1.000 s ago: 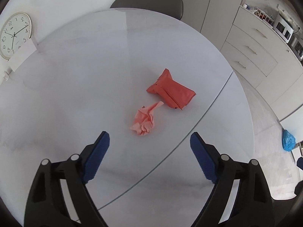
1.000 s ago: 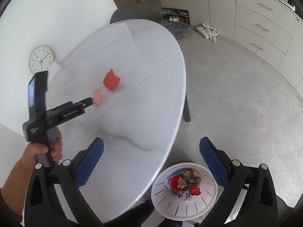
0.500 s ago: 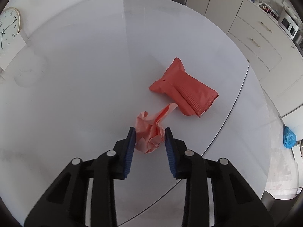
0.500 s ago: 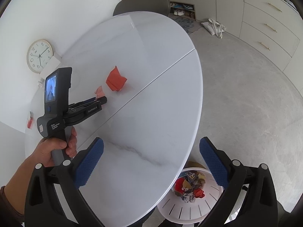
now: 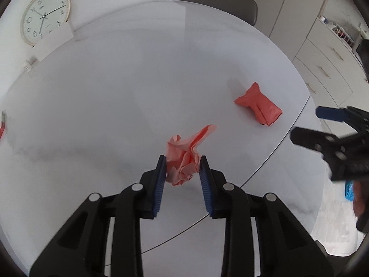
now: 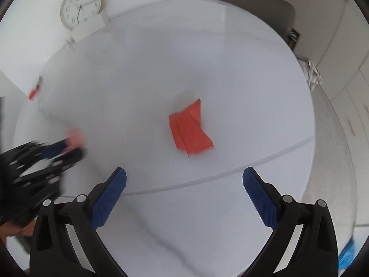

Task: Collect trash
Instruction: 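Grasp the red packet with the right gripper while the left holds the pink paper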

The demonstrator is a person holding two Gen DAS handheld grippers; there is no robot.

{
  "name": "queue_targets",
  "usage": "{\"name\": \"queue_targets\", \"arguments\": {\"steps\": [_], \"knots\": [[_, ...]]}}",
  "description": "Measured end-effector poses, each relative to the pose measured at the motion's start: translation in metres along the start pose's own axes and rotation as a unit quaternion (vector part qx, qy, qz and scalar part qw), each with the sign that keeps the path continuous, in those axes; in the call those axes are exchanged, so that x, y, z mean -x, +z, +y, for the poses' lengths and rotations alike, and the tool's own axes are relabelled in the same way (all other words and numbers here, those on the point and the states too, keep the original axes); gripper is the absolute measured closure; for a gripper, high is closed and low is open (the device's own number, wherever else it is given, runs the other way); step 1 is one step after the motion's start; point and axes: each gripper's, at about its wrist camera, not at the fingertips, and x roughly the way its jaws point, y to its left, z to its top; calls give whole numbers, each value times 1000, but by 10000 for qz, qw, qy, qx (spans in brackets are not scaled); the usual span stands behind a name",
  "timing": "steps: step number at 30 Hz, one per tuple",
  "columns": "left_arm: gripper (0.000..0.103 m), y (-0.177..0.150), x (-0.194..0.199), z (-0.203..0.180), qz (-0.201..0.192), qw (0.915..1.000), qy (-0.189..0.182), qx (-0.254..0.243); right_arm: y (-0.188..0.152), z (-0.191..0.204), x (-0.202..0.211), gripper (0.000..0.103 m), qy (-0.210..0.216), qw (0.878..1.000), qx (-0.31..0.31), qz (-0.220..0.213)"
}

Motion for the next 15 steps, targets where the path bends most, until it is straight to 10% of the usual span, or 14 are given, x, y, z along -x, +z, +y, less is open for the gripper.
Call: {"name": "queue_targets", "arguments": {"steps": [8, 15], "knots": [[74, -32, 27, 56, 169, 9975, 311, 609, 44, 14, -65, 14, -221, 9975, 316, 592], [74, -35, 31, 83, 147, 9960, 293, 829, 49, 14, -81, 46, -329, 9955, 279, 842]]}}
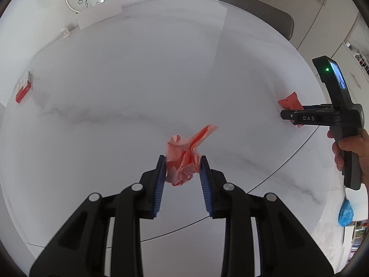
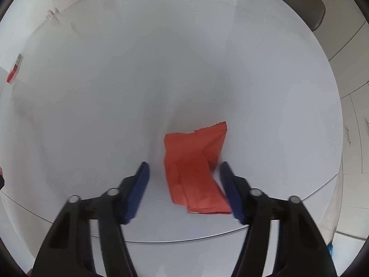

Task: Collect trash
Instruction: 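Grasp the red packet with the right gripper while the left holds the pink paper, then carry the red packet and pink paper over the wastebasket and open both grippers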

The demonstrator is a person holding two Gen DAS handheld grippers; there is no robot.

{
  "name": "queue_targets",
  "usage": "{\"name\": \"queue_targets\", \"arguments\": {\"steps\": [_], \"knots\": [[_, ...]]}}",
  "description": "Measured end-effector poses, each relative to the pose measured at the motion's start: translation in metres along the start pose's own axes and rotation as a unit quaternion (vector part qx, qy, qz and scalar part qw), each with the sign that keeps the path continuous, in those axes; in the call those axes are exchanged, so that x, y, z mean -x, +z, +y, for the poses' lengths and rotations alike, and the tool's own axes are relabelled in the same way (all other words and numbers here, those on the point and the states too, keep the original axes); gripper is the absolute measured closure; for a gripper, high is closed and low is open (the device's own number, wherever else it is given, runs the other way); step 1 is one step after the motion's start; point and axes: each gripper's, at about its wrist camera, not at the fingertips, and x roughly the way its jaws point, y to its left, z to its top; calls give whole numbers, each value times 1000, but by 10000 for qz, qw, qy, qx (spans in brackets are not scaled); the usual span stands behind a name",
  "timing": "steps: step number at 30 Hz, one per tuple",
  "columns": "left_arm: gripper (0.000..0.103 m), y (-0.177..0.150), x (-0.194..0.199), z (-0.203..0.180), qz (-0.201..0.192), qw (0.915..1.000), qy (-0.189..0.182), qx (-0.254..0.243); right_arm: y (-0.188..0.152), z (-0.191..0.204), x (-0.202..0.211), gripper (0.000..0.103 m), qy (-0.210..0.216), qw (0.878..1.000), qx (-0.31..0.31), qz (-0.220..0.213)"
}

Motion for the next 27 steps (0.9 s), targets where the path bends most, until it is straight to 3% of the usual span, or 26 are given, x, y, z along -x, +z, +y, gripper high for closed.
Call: {"name": "queue_targets", "arguments": {"steps": [2, 9, 13, 21, 27], "knots": [[74, 2, -2, -1, -3, 10000, -19, -1, 0, 0, 2, 62, -88, 10000, 22, -20], [74, -3, 9, -11, -103, 9997, -70, -216, -14, -5, 22, 62, -54, 9995, -201, -225], [74, -7, 24, -24, -220, 9987, -102, -452, -44, -8, 56, 62, 76, 9979, -386, -518], [73, -36, 67, -82, -416, 9915, -525, -1117, -149, -15, 134, 62, 375, 9900, -929, -988], [73, -80, 88, -138, -324, 9800, -963, -1711, -258, -21, 172, 62, 456, 9822, -1524, -1001]]}}
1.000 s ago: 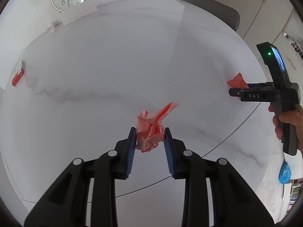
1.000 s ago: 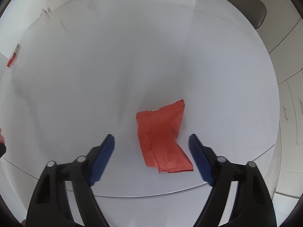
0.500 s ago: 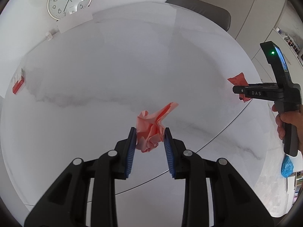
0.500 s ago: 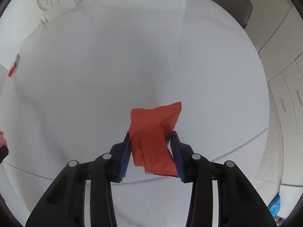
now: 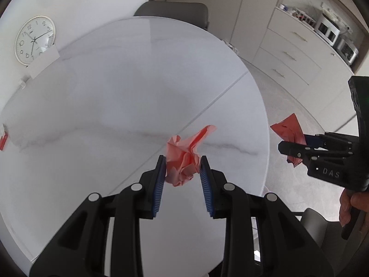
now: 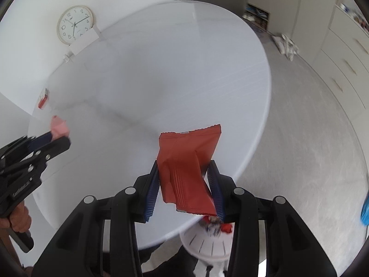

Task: Collect trash
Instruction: 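Carry the red packet and pink paper over the wastebasket and open both grippers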

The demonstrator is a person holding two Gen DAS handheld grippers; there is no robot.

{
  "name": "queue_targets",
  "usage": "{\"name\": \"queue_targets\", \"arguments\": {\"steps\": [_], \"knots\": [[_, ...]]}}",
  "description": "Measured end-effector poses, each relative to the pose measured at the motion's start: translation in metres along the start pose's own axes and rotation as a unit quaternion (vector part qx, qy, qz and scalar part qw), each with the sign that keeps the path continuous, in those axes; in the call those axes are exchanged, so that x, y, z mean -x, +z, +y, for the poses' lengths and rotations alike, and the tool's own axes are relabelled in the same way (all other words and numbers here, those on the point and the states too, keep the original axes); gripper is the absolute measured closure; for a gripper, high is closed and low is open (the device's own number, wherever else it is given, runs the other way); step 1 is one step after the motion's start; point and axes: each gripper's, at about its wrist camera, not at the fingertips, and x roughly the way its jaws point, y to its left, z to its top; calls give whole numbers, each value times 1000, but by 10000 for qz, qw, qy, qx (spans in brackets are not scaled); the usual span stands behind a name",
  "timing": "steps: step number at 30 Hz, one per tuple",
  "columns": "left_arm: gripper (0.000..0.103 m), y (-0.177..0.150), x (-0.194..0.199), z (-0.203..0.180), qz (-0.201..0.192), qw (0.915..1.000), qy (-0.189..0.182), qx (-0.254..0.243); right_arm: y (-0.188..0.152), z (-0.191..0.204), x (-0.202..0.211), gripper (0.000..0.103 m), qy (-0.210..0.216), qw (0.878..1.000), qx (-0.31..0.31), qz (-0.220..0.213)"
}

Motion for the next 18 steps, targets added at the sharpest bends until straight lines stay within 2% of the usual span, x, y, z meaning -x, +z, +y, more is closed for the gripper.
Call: {"name": "queue_targets", "arguments": {"steps": [4, 12, 16, 18], "knots": [[73, -19, 0, -44, 162, 9986, -269, -420, -43, -17, 8, 62, -20, 9993, -382, 38], [73, -38, -8, -113, 370, 9908, -637, -1139, -91, -54, 24, 62, -213, 9958, -894, -4], [73, -48, -29, -150, 589, 9822, -840, -1576, -110, -78, 31, 62, -342, 9941, -1028, -24], [71, -59, -46, -168, 771, 9751, -1007, -1817, -120, -90, 30, 61, -383, 9931, -1105, 22]]}}
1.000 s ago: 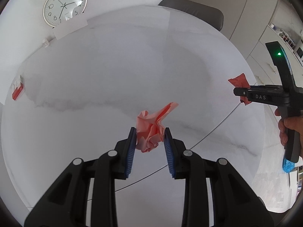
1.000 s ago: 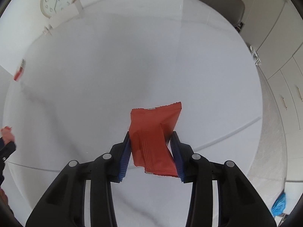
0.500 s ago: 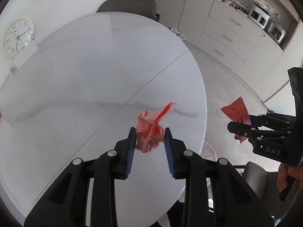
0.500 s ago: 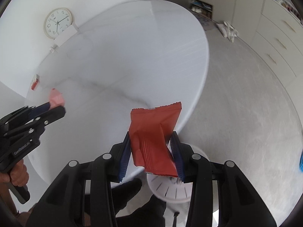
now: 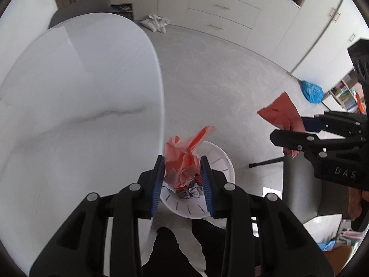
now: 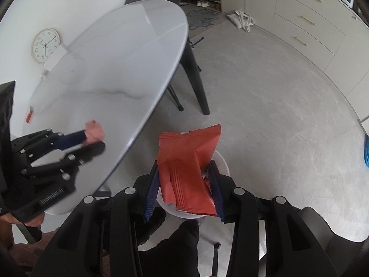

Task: Collect trash
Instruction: 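Carry the red packet and pink paper over the wastebasket and open both grippers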

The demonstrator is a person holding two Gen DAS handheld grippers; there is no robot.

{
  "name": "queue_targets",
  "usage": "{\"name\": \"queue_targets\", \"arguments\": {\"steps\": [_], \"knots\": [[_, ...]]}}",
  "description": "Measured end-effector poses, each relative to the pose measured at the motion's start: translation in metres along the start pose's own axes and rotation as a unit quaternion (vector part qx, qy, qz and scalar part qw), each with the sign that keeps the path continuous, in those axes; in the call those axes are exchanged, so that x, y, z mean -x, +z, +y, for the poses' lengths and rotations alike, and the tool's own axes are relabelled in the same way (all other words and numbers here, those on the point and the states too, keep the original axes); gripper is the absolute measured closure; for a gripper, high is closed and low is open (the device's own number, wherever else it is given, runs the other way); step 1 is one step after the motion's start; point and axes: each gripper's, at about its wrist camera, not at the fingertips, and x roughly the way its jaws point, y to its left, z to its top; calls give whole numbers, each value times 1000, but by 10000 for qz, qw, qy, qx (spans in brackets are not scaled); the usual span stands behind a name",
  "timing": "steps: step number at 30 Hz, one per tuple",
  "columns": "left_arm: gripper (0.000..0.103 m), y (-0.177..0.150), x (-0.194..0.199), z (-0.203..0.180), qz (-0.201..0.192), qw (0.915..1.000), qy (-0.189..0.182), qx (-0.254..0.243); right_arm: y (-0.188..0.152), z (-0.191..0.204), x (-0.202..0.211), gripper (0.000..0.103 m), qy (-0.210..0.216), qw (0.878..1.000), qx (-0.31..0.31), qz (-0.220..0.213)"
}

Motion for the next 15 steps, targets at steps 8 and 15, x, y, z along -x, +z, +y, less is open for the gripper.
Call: {"name": "queue_targets", "arguments": {"steps": [8, 15], "knots": [[30, -12, -74, -32, 871, 9958, -295, 21, -21, -49, -37, 61, 80, 9986, -322, 421], [14, -13, -43, -30, 462, 9988, 11, 145, -24, -49, -77, 60, 477, 9964, -92, 695]]}}
